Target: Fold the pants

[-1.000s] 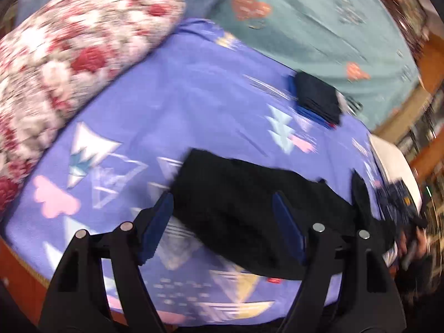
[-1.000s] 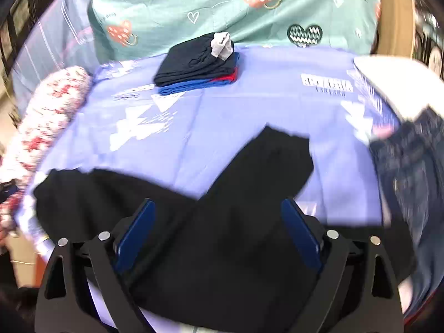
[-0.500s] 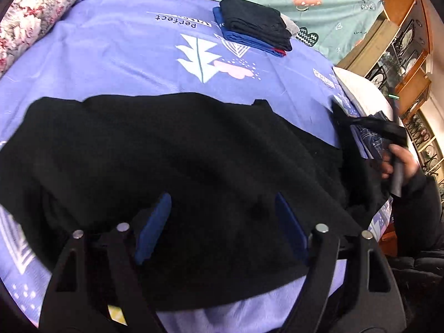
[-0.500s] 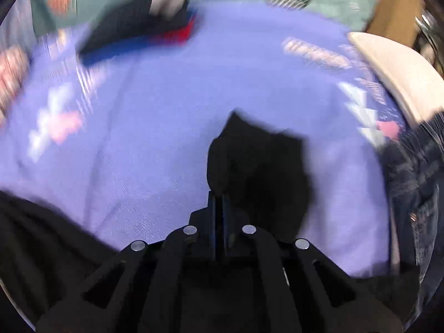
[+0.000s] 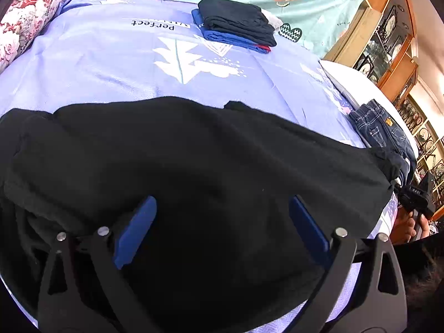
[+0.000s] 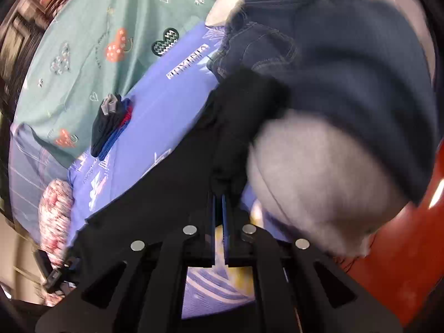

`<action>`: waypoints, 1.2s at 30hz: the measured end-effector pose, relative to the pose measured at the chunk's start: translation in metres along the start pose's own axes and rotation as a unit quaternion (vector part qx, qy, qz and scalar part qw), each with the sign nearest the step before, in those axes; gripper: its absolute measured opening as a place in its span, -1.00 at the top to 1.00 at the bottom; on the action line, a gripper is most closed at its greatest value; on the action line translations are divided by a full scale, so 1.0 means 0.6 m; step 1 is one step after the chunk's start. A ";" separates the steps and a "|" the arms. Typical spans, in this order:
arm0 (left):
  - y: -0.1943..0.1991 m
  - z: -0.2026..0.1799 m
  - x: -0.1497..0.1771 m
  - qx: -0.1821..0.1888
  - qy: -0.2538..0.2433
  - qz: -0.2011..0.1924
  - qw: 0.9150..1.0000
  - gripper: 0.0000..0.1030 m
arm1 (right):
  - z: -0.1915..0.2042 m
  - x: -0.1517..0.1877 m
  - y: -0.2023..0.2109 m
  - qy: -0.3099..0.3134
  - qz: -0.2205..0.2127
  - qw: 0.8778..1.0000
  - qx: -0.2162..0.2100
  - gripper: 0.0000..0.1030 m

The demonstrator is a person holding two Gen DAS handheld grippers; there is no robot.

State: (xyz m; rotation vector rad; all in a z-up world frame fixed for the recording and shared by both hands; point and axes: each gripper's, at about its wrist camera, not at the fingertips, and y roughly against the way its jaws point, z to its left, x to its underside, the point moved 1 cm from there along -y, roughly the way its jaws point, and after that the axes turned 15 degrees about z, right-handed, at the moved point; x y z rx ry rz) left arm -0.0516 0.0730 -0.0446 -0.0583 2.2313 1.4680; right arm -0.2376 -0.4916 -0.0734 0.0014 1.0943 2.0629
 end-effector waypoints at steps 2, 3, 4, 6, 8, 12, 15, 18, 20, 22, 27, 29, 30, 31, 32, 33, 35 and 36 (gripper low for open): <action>-0.001 -0.003 0.000 -0.011 -0.005 0.004 1.000 -0.90 | 0.025 -0.002 0.004 0.026 -0.006 1.000 0.013 0.85; -0.002 -0.004 0.001 -0.014 -0.006 0.003 1.000 -0.90 | 0.033 -0.004 0.003 0.031 -0.004 0.999 0.023 0.83; -0.001 -0.004 0.003 -0.016 -0.007 0.002 1.000 -0.90 | 0.039 -0.008 0.006 0.034 0.001 0.999 0.034 0.60; 0.002 -0.004 0.008 -0.019 -0.005 -0.003 1.000 -0.90 | 0.037 -0.023 0.007 0.020 0.003 0.999 0.048 0.45; 0.003 -0.002 0.011 -0.023 -0.003 -0.001 1.000 -0.90 | 0.036 -0.031 0.012 0.001 0.013 0.998 0.060 0.49; 0.007 -0.008 0.019 -0.051 -0.021 0.018 0.998 -0.90 | 0.087 -0.028 0.121 0.025 -0.137 0.978 0.155 0.37; 0.014 -0.012 0.020 -0.058 -0.028 0.029 0.998 -0.90 | 0.142 -0.037 0.159 0.065 -0.190 0.967 0.158 -0.02; 0.027 -0.010 0.020 -0.056 -0.021 0.028 0.998 -0.90 | 0.251 -0.064 0.071 0.163 -0.065 0.983 0.054 -0.09; 0.035 -0.008 0.021 -0.068 -0.016 0.020 0.997 -0.90 | 0.338 -0.064 -0.017 0.227 0.032 0.973 -0.013 -0.09; 0.040 0.009 0.026 -0.093 0.009 0.017 0.995 -0.90 | 0.436 -0.050 -0.123 0.288 0.112 0.950 -0.039 -0.09; 0.048 0.022 0.049 -0.104 0.029 0.023 0.994 -0.90 | 0.601 -0.010 -0.344 0.382 0.233 0.894 -0.043 -0.07; 0.049 0.018 0.053 -0.110 0.030 0.023 0.993 -0.90 | 0.635 0.004 -0.404 0.403 0.253 0.879 -0.030 0.02; 0.049 0.018 0.056 -0.112 0.031 0.024 0.993 -0.90 | 0.646 0.011 -0.427 0.409 0.264 0.873 -0.025 0.10; 0.050 0.017 0.057 -0.111 0.031 0.023 0.993 -0.90 | 0.658 0.020 -0.454 0.413 0.282 0.865 -0.026 0.17; 0.051 0.017 0.058 -0.110 0.031 0.023 0.993 -0.90 | 0.670 0.019 -0.469 0.418 0.294 0.859 -0.026 0.17; 0.052 0.019 0.059 -0.108 0.030 0.023 0.993 -0.90 | 0.675 0.029 -0.485 0.426 0.306 0.851 -0.021 0.18; 0.049 0.020 0.056 -0.108 0.026 0.026 0.993 -0.90 | 0.677 0.041 -0.510 0.434 0.325 0.840 -0.008 0.18; 0.049 0.018 0.057 -0.110 0.023 0.027 0.993 -0.90 | 0.675 0.044 -0.516 0.434 0.331 0.838 -0.006 0.18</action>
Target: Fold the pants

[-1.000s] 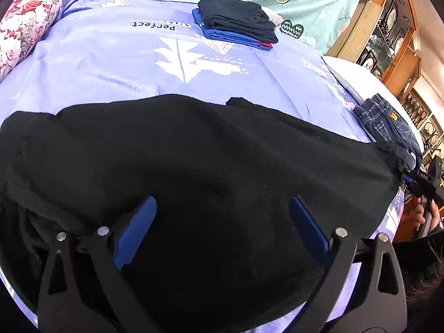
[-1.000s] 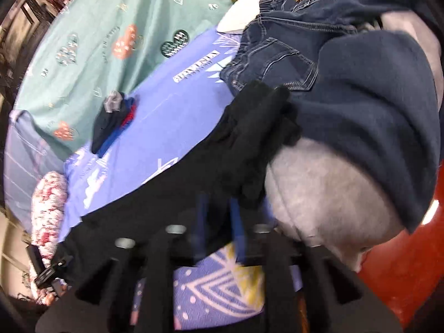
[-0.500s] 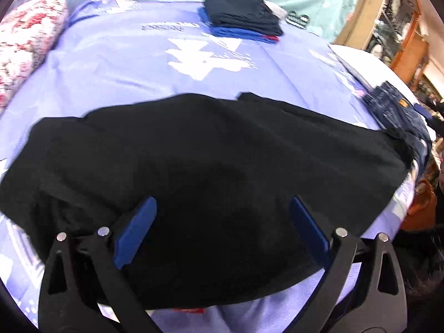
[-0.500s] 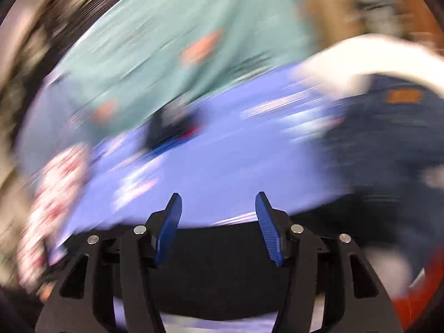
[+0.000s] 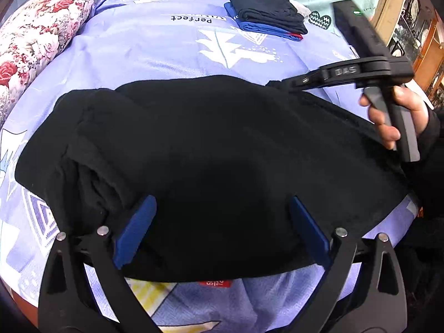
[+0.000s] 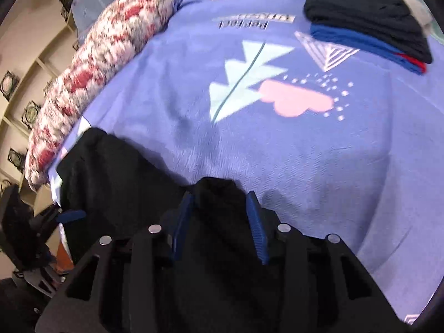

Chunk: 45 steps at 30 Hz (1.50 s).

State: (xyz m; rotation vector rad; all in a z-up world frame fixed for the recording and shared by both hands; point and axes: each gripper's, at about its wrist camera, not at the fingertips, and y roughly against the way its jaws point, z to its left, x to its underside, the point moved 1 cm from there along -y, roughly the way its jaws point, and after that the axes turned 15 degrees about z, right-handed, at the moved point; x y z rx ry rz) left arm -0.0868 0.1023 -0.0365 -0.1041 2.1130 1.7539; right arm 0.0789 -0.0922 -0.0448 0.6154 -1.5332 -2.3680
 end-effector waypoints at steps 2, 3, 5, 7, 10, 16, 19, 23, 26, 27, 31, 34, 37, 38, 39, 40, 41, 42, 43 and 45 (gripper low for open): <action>0.000 -0.002 0.002 -0.005 -0.006 0.003 1.000 -0.90 | -0.007 -0.004 -0.007 -0.003 0.003 1.000 -0.005 0.22; -0.001 -0.001 0.003 -0.006 -0.009 0.004 1.000 -0.90 | -0.008 -0.006 -0.008 -0.004 0.002 1.000 -0.011 0.32; -0.002 0.000 0.002 -0.003 -0.010 0.005 1.000 -0.90 | -0.013 -0.008 -0.006 -0.002 -0.010 1.000 -0.020 0.88; -0.001 0.003 0.006 0.001 -0.008 0.006 1.000 -0.90 | -0.015 -0.006 0.005 -0.001 -0.029 0.999 -0.029 0.94; 0.001 0.003 0.014 -0.001 -0.008 0.010 1.000 -0.90 | -0.026 -0.001 0.024 -0.015 -0.058 0.997 -0.044 0.98; 0.008 -0.005 0.026 -0.011 -0.014 0.024 1.000 -0.90 | -0.046 0.000 0.042 -0.036 -0.081 0.995 -0.043 1.00; 0.011 -0.004 0.029 -0.012 -0.014 0.024 1.000 -0.90 | -0.023 -0.004 0.036 -0.004 -0.058 0.997 -0.052 0.84; 0.011 -0.005 0.027 -0.015 -0.011 0.021 1.000 -0.90 | 0.006 -0.013 0.005 0.031 -0.018 0.999 -0.027 0.22; 0.021 -0.001 0.014 -0.010 -0.009 0.015 1.000 -0.90 | 0.023 -0.020 -0.025 0.047 0.022 0.999 0.007 0.85; 0.027 0.002 0.008 -0.011 -0.010 0.010 1.000 -0.90 | 0.023 -0.020 -0.025 0.042 0.021 0.999 0.013 0.87; 0.057 0.039 -0.020 -0.058 0.012 -0.041 0.997 -0.90 | -0.006 -0.020 0.008 -0.005 -0.026 0.999 -0.033 0.90; 0.016 0.106 -0.029 -0.059 0.075 0.018 0.995 -0.81 | -0.014 -0.011 0.019 -0.018 -0.046 0.998 -0.050 0.90; -0.001 0.103 -0.001 -0.089 0.056 0.032 0.994 -0.82 | -0.015 -0.009 0.019 -0.020 -0.062 0.997 -0.041 0.91; 0.004 0.106 0.008 -0.080 0.066 0.035 0.994 -0.82 | -0.017 -0.011 0.018 -0.025 -0.065 0.997 -0.037 0.92; 0.006 0.113 0.014 -0.064 0.076 0.038 0.994 -0.82 | -0.020 -0.015 0.015 -0.033 -0.067 0.997 -0.035 0.92; 0.009 0.116 0.019 -0.058 0.077 0.035 0.995 -0.82 | -0.028 -0.019 0.006 -0.041 -0.062 0.996 -0.039 0.93; 0.011 0.119 0.023 -0.057 0.076 0.032 0.995 -0.82 | -0.030 -0.022 -0.001 -0.044 -0.058 0.997 -0.040 0.93; 0.012 0.118 0.027 -0.062 0.074 0.031 0.995 -0.82 | -0.028 -0.023 -0.010 -0.042 -0.054 0.997 -0.035 0.93; 0.012 0.113 0.029 -0.066 0.073 0.032 0.995 -0.82 | -0.028 -0.022 -0.020 -0.040 -0.051 0.998 -0.028 0.93; 0.011 0.109 0.036 -0.067 0.072 0.035 0.995 -0.82 | -0.028 -0.022 -0.023 -0.038 -0.056 0.997 -0.023 0.93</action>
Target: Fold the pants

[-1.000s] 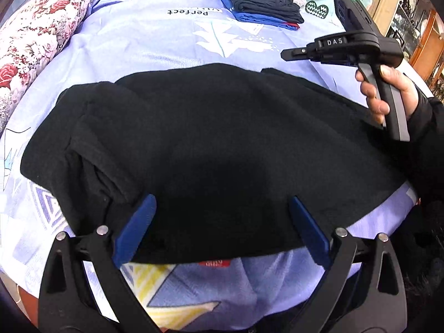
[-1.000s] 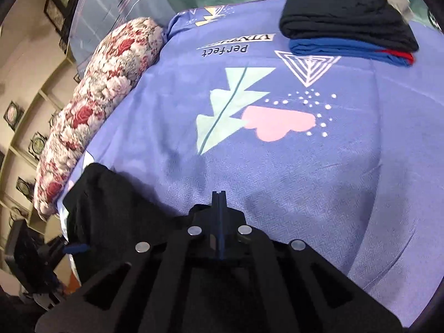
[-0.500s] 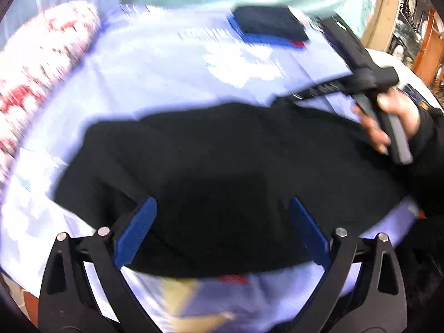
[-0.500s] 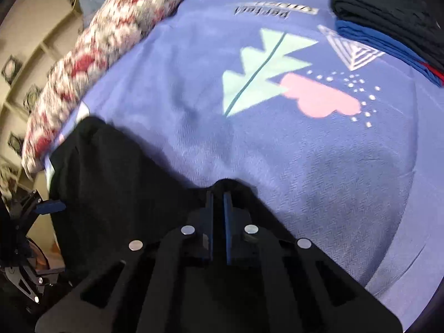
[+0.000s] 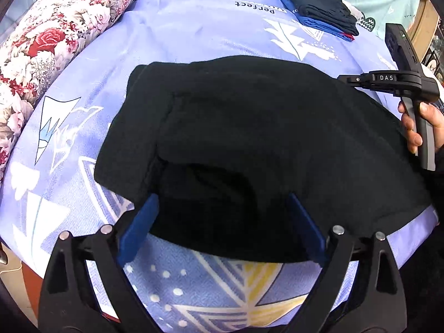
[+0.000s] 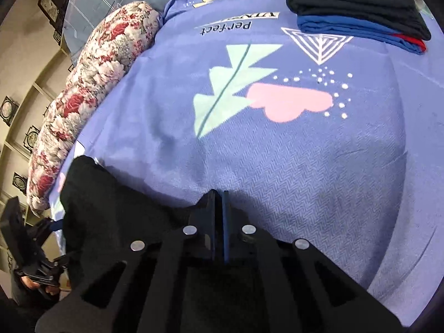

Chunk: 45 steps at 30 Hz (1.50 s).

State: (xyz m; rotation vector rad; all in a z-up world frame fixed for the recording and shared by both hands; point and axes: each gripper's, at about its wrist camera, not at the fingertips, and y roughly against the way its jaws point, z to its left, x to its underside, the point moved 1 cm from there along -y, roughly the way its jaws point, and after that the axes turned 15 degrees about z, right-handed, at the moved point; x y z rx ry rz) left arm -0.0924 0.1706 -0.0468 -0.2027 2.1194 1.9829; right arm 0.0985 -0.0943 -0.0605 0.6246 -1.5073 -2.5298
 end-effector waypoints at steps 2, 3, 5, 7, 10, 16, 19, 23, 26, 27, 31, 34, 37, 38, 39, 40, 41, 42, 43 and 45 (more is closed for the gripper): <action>0.000 -0.002 0.002 0.000 -0.002 0.003 1.000 -0.82 | 0.004 0.000 0.002 0.004 -0.004 1.000 0.009 0.93; 0.002 -0.001 0.004 0.000 -0.002 0.003 1.000 -0.82 | 0.008 0.001 0.001 0.010 -0.006 1.000 0.017 0.93; 0.007 0.004 0.012 0.002 0.002 0.004 1.000 -0.82 | 0.013 0.002 0.001 0.014 -0.008 1.000 0.021 0.93; 0.015 0.007 0.027 0.005 0.006 0.005 1.000 -0.82 | 0.014 0.003 0.017 0.011 -0.019 1.000 0.002 0.93; 0.035 0.009 0.037 0.002 0.005 -0.001 1.000 -0.74 | 0.011 0.001 0.049 0.007 -0.045 0.999 -0.014 0.93; 0.131 -0.042 0.017 0.018 -0.055 -0.094 0.994 -0.79 | 0.007 -0.001 0.046 -0.001 -0.050 0.999 -0.004 0.93; 0.101 -0.086 -0.026 0.028 -0.084 -0.085 0.992 -0.83 | -0.002 -0.003 0.038 -0.013 -0.051 0.999 -0.001 0.93; -0.014 -0.085 -0.047 -0.005 -0.083 0.008 0.997 -0.86 | -0.015 -0.001 0.042 -0.028 -0.064 0.997 0.026 1.00; -0.007 -0.063 -0.029 0.019 -0.075 -0.001 0.997 -0.86 | -0.045 -0.003 0.040 -0.054 -0.061 0.997 0.007 1.00; -0.002 -0.059 -0.022 0.018 -0.074 -0.003 0.997 -0.86 | -0.048 -0.002 0.038 -0.054 -0.055 0.997 -0.007 1.00; 0.003 -0.060 -0.009 0.008 -0.082 -0.010 0.997 -0.86 | -0.023 0.000 0.039 -0.020 -0.023 0.998 -0.053 1.00; -0.003 -0.063 -0.017 0.005 -0.079 -0.009 0.997 -0.86 | -0.001 -0.001 0.038 0.007 -0.008 1.000 -0.013 0.15; 0.000 -0.068 -0.010 0.002 -0.079 -0.012 0.997 -0.86 | 0.026 0.000 0.014 0.048 0.026 0.998 0.020 0.20; 0.001 -0.068 -0.011 0.003 -0.079 -0.012 0.997 -0.86 | 0.033 -0.001 0.002 0.059 0.036 0.997 0.043 0.70; 0.000 -0.066 -0.014 0.004 -0.079 -0.011 0.997 -0.86 | 0.031 -0.003 -0.002 0.052 0.039 0.997 0.047 0.84; 0.000 -0.064 -0.014 0.004 -0.079 -0.011 0.997 -0.86 | 0.024 -0.007 0.003 0.039 0.033 0.998 0.043 0.92; 0.002 -0.064 -0.014 0.005 -0.078 -0.011 0.997 -0.86 | 0.019 -0.008 0.010 0.032 0.026 0.998 0.039 0.93; 0.003 -0.065 -0.014 0.005 -0.079 -0.011 0.997 -0.85 | 0.017 -0.010 0.023 0.028 0.012 0.999 0.037 0.94; 0.005 -0.065 -0.011 0.007 -0.079 -0.011 0.997 -0.85 | 0.017 -0.009 0.045 0.026 -0.008 0.999 0.031 0.94; 0.006 -0.061 -0.008 0.011 -0.079 -0.013 0.997 -0.85 | 0.022 -0.005 0.070 0.025 -0.029 0.999 0.012 0.94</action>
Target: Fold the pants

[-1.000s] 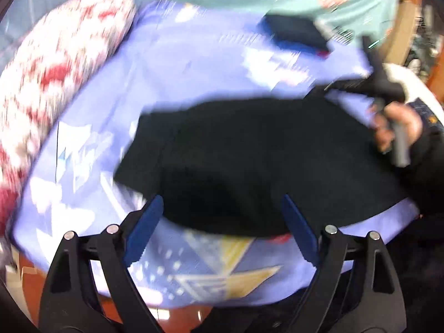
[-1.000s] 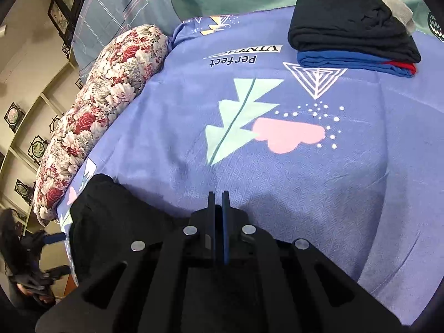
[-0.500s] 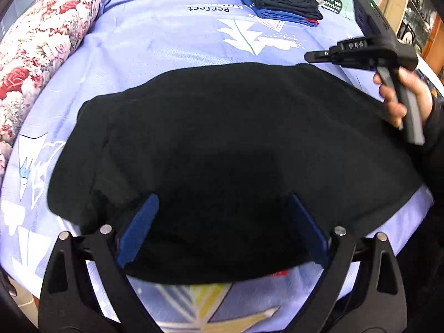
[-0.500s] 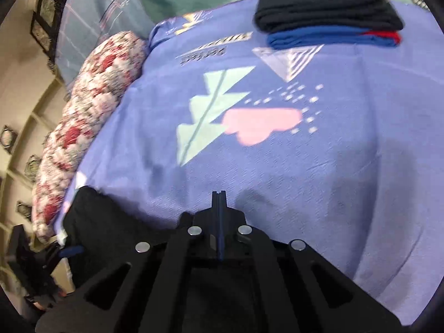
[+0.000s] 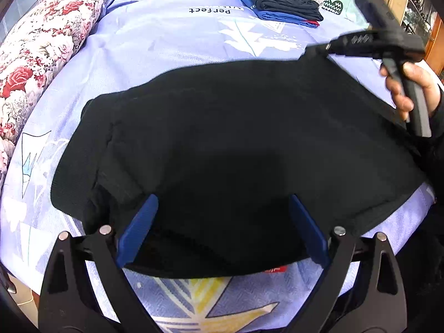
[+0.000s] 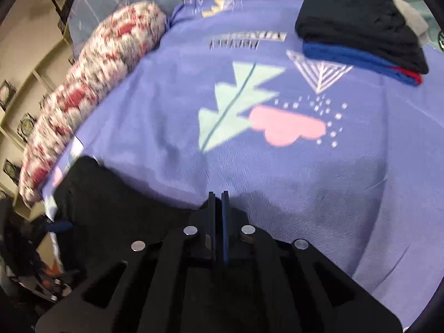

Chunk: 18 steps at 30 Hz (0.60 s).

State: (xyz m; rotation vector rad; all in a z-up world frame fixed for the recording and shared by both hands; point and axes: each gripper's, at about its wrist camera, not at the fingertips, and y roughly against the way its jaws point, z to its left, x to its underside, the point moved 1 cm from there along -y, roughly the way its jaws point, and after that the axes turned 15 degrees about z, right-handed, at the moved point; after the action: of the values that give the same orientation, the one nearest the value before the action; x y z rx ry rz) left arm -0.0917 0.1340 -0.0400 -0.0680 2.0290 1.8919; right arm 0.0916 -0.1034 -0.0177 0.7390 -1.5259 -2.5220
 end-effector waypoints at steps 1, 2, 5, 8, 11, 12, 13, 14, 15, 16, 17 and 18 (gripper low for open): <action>0.000 0.001 0.001 0.001 -0.001 -0.001 1.000 -0.85 | 0.007 0.001 0.011 0.007 -0.011 1.000 0.003 0.94; 0.000 0.002 0.002 0.003 -0.001 -0.002 1.000 -0.85 | 0.011 0.001 0.013 0.013 -0.014 1.000 0.011 0.94; -0.001 0.003 -0.002 0.003 0.000 0.000 1.000 -0.85 | 0.000 -0.007 -0.021 0.004 0.006 0.999 0.034 0.94; -0.002 0.003 -0.002 0.003 0.000 -0.002 1.000 -0.85 | -0.016 -0.008 -0.065 -0.006 0.033 0.998 0.045 0.94; -0.002 0.002 -0.002 0.001 -0.002 -0.003 1.000 -0.85 | -0.029 -0.008 -0.063 -0.017 0.025 0.997 0.066 0.92; -0.001 0.001 -0.001 0.001 -0.003 -0.002 1.000 -0.85 | -0.037 -0.009 -0.050 -0.028 0.015 0.996 0.084 0.91; 0.000 0.001 -0.001 0.002 -0.003 -0.002 1.000 -0.85 | -0.049 -0.008 -0.030 -0.045 0.001 0.995 0.087 0.84; 0.001 0.000 -0.003 0.002 -0.004 0.000 1.000 -0.85 | -0.062 -0.003 -0.003 -0.063 -0.015 0.995 0.075 0.80; 0.003 -0.001 -0.004 0.001 -0.004 0.002 1.000 -0.85 | -0.064 0.004 0.013 -0.070 -0.019 0.995 0.067 0.78; 0.006 -0.002 -0.006 0.001 -0.005 0.002 1.000 -0.85 | -0.062 0.016 0.030 -0.071 -0.018 0.996 0.054 0.76; 0.010 -0.003 -0.008 0.001 -0.004 0.002 1.000 -0.85 | -0.048 0.039 0.046 -0.061 -0.006 0.998 0.034 0.76; 0.021 -0.007 -0.009 0.009 -0.005 -0.003 1.000 -0.84 | -0.037 0.056 0.052 -0.052 0.003 0.998 0.020 0.76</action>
State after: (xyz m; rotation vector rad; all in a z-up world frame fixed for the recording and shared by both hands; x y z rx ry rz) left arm -0.0909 0.1302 -0.0261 -0.0598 2.0361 1.8657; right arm 0.0673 -0.1478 -0.0110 0.6169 -1.6133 -2.5706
